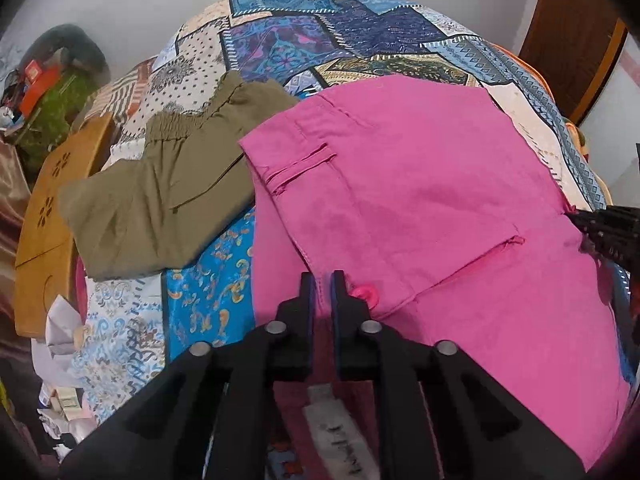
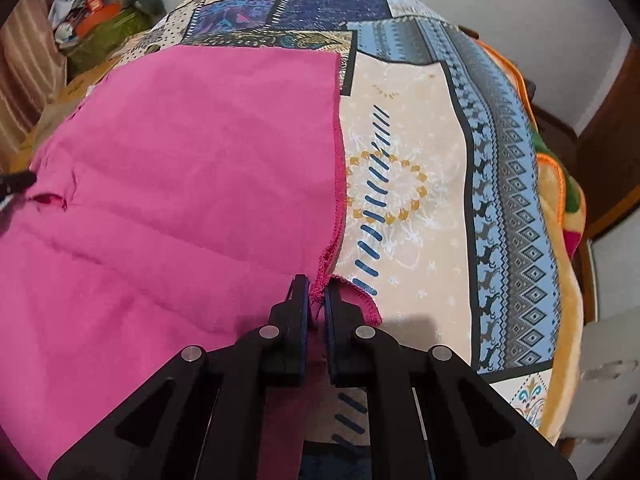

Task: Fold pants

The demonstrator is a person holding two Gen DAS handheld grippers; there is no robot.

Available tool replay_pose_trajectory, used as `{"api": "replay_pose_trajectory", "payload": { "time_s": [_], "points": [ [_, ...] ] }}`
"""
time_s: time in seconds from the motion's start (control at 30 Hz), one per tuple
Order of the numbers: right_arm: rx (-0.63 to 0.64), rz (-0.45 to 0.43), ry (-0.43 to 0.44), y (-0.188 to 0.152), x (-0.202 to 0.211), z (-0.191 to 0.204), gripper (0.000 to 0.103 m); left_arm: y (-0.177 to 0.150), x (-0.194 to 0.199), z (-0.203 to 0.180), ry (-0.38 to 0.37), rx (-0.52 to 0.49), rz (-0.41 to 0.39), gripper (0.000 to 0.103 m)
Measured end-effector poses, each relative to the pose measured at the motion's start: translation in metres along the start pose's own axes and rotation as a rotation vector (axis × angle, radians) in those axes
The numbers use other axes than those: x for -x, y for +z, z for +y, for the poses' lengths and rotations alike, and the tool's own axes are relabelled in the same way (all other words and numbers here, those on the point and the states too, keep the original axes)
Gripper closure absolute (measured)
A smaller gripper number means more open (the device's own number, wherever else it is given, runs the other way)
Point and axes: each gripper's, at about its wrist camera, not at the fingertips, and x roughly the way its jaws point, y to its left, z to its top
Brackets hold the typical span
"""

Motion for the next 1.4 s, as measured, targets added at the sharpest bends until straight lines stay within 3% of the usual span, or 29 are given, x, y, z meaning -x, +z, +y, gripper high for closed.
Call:
{"api": "replay_pose_trajectory", "payload": {
  "time_s": [0.1,0.17,0.23,0.3,0.33,0.43,0.63,0.8,0.93,0.97,1.03,1.07,1.17,1.2,1.27,1.3,1.33,1.4],
  "points": [
    [-0.003,0.022,0.017,0.003,0.009,-0.004,0.093,0.000,0.015,0.013,-0.012,0.025,-0.017,0.089],
    [-0.009,0.004,-0.013,0.001,0.022,-0.006,0.088,0.002,0.024,0.023,-0.015,0.042,-0.035,0.081],
    [-0.025,-0.034,-0.009,0.004,0.035,-0.009,0.077,0.008,0.029,0.032,0.003,0.051,-0.043,0.045],
    [-0.052,-0.078,-0.006,0.011,0.050,-0.014,0.064,0.018,0.031,0.040,0.039,0.049,-0.058,0.035],
    [-0.061,-0.098,-0.012,0.016,0.055,-0.015,0.053,0.023,0.031,0.043,0.045,0.049,-0.059,0.035],
    [-0.074,-0.176,-0.033,0.034,0.070,-0.016,0.032,0.039,0.026,0.053,0.026,0.059,-0.059,0.035],
    [-0.024,-0.233,-0.031,0.074,0.057,-0.004,0.028,0.066,-0.005,0.065,0.005,0.100,-0.046,0.034],
    [-0.038,-0.202,-0.013,0.107,0.005,0.000,0.028,0.080,-0.045,0.068,-0.002,0.127,-0.010,0.034],
    [-0.052,-0.162,0.006,0.127,-0.031,-0.003,0.029,0.084,-0.074,0.069,-0.041,0.136,0.030,0.035],
    [-0.062,-0.158,0.011,0.133,-0.041,-0.005,0.031,0.084,-0.078,0.068,-0.049,0.134,0.028,0.035],
    [-0.079,-0.133,0.048,0.138,-0.054,-0.009,0.046,0.083,-0.081,0.066,-0.052,0.122,0.008,0.035],
    [-0.087,-0.113,0.066,0.141,-0.061,-0.010,0.046,0.084,-0.081,0.066,-0.055,0.119,-0.004,0.035],
    [-0.064,-0.157,0.054,0.144,-0.065,-0.006,0.048,0.086,-0.082,0.071,-0.108,0.143,-0.030,0.044],
    [-0.060,-0.153,0.042,0.145,-0.068,-0.003,0.049,0.086,-0.084,0.073,-0.143,0.163,-0.032,0.052],
    [-0.070,-0.152,0.028,0.145,-0.070,0.001,0.058,0.088,-0.087,0.072,-0.191,0.186,-0.029,0.068],
    [-0.067,-0.152,0.028,0.146,-0.070,0.002,0.071,0.089,-0.087,0.071,-0.190,0.195,-0.029,0.072],
    [-0.066,-0.155,0.026,0.146,-0.070,0.003,0.093,0.090,-0.086,0.069,-0.169,0.192,-0.027,0.082],
    [-0.072,-0.146,0.018,0.146,-0.068,0.006,0.099,0.091,-0.082,0.063,-0.111,0.164,-0.028,0.090]
  ]
}}
